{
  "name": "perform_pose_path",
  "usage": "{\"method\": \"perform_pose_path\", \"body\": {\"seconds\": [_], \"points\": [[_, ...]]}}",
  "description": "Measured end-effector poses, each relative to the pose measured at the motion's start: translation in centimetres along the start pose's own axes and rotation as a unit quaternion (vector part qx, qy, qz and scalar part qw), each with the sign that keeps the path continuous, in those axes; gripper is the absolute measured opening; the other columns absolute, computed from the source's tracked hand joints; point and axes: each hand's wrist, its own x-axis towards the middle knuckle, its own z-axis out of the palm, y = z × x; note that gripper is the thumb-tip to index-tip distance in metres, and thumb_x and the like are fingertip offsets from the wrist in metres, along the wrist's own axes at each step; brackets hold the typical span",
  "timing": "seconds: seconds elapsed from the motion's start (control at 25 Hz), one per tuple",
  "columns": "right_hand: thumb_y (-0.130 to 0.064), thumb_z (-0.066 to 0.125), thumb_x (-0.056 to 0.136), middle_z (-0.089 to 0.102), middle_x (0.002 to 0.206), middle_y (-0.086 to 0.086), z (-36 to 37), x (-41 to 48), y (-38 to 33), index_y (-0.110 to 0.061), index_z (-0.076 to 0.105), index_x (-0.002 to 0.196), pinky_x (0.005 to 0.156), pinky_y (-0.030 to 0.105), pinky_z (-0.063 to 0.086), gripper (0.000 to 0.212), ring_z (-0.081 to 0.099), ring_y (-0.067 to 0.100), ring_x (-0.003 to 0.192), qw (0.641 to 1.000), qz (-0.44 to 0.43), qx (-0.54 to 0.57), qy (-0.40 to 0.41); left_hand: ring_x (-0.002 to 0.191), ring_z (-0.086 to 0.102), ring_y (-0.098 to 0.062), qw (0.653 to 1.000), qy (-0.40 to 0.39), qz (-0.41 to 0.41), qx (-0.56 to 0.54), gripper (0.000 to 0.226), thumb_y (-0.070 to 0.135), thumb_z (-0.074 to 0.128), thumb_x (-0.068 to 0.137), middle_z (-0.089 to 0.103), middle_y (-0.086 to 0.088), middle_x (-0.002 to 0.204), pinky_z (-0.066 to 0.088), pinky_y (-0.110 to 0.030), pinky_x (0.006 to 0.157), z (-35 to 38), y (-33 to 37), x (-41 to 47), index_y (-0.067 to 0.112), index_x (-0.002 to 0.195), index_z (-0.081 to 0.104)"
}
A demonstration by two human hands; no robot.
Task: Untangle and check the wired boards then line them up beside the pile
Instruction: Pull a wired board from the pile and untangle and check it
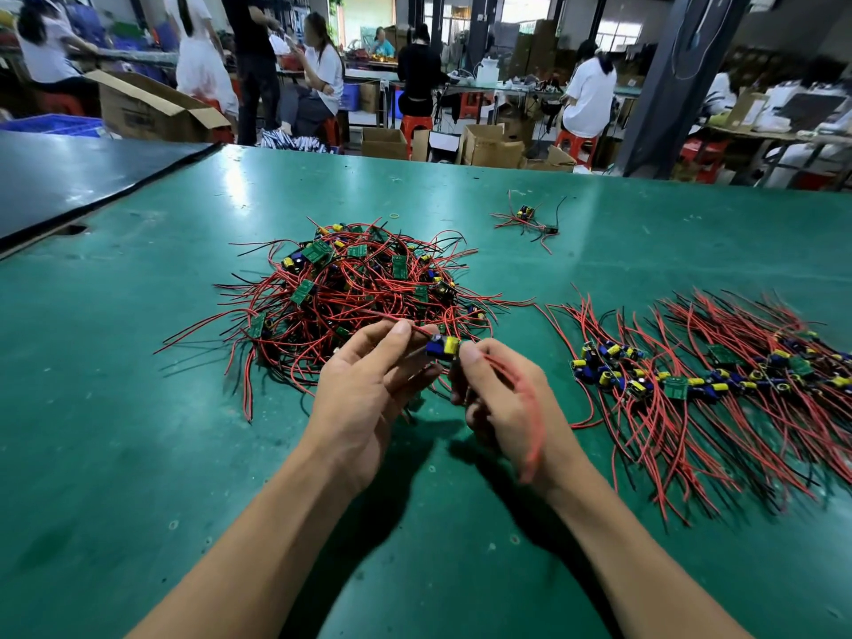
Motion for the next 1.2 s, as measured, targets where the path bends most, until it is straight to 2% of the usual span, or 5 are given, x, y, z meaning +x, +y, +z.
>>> {"method": "perform_pose_path", "body": {"seconds": [0.32,0.52,0.8,0.96,1.2], "points": [[-0.048,0.066,0.074,0.047,0.059,-0.005,-1.4,0.3,-1.7,-0.02,0.068,0.064,0.031,0.016,0.02,0.029,0.028,0.003,0.034,0.927,0.21,0.307,-0.05,0.056,0.065,-0.013,0.991,-0.096,-0.094,0.017,0.007,0.017,0.068,0.077,0.071,-0.003,0.076,0.055,-0.022,0.053,0.1,-0.3,-0.5,0.017,0.08,0.075],[-0.048,0.069,0.069,0.039,0.057,-0.004,-1.6,0.1,-1.6,-0.02,0.061,0.058,0.031,0.015,0.017,0.031,0.025,0.003,0.034,0.924,0.274,0.25,-0.088,0.049,0.065,-0.012,0.977,-0.129,-0.16,0.061,0.028,0.043,0.071,0.068,0.07,-0.004,0.067,0.053,-0.022,0.047,0.4,-0.5,-0.7,0.015,0.069,0.076],[-0.057,0.062,0.079,0.053,0.066,-0.004,-1.5,0.6,-0.6,-0.02,0.068,0.096,0.033,0.014,0.021,0.04,0.032,0.002,0.038,0.952,0.228,0.19,-0.072,0.062,0.072,-0.024,0.984,-0.115,-0.104,0.083,0.023,0.022,0.073,0.074,0.073,-0.016,0.084,0.058,-0.029,0.053,-0.1,-0.9,-0.6,0.008,0.09,0.064],[-0.045,0.068,0.088,0.064,0.088,0.016,-1.3,0.4,0.0,-0.01,0.074,0.109,0.058,0.025,0.041,0.041,0.052,0.029,0.075,0.955,0.223,0.182,-0.071,0.066,0.072,-0.03,0.98,-0.119,-0.1,0.126,0.028,0.019,0.075,0.073,0.073,-0.019,0.084,0.059,-0.032,0.056,-0.3,-1.7,-0.9,0.006,0.092,0.059],[-0.03,0.065,0.095,0.057,0.067,0.016,-2.2,0.5,0.5,-0.009,0.077,0.101,0.049,0.022,0.039,0.025,0.048,0.02,0.054,0.961,0.244,0.122,-0.033,0.065,0.072,-0.032,0.963,-0.143,-0.095,0.21,0.03,0.019,0.075,0.074,0.073,-0.016,0.079,0.056,-0.028,0.053,-0.7,-2.2,-0.9,0.007,0.094,0.058]]}}
